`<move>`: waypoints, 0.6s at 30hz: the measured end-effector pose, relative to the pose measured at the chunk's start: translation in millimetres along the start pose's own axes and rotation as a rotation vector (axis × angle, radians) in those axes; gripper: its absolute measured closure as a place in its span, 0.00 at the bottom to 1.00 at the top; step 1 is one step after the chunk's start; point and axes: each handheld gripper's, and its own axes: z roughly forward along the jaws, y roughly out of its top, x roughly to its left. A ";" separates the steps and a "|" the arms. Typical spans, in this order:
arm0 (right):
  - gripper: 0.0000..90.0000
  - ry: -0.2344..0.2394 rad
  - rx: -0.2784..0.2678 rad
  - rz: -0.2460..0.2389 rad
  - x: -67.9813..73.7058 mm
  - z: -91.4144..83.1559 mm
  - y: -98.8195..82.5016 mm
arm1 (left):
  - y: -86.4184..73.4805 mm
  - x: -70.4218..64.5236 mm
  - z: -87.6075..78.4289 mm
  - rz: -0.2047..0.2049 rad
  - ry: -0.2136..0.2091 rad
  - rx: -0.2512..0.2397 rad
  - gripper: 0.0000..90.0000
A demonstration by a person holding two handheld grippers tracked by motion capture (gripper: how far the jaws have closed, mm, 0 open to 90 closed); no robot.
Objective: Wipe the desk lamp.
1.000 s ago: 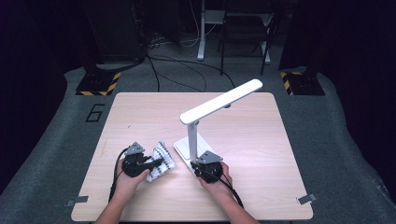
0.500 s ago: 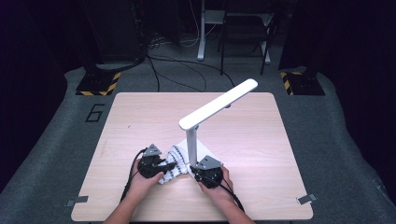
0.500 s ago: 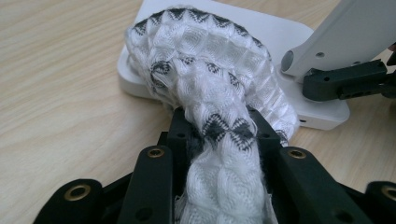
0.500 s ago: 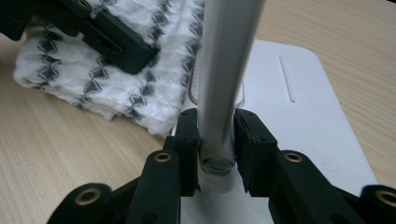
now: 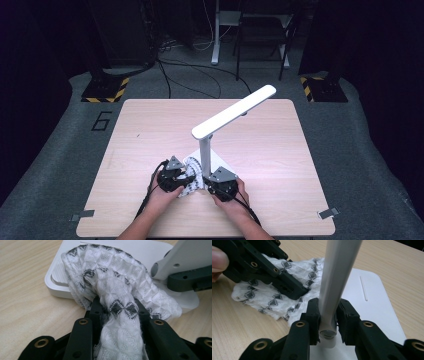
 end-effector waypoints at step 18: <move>0.80 0.007 0.009 0.000 0.4 -2.1 -0.4 | 4.4 49.9 0.7 -0.149 0.117 -0.046 0.76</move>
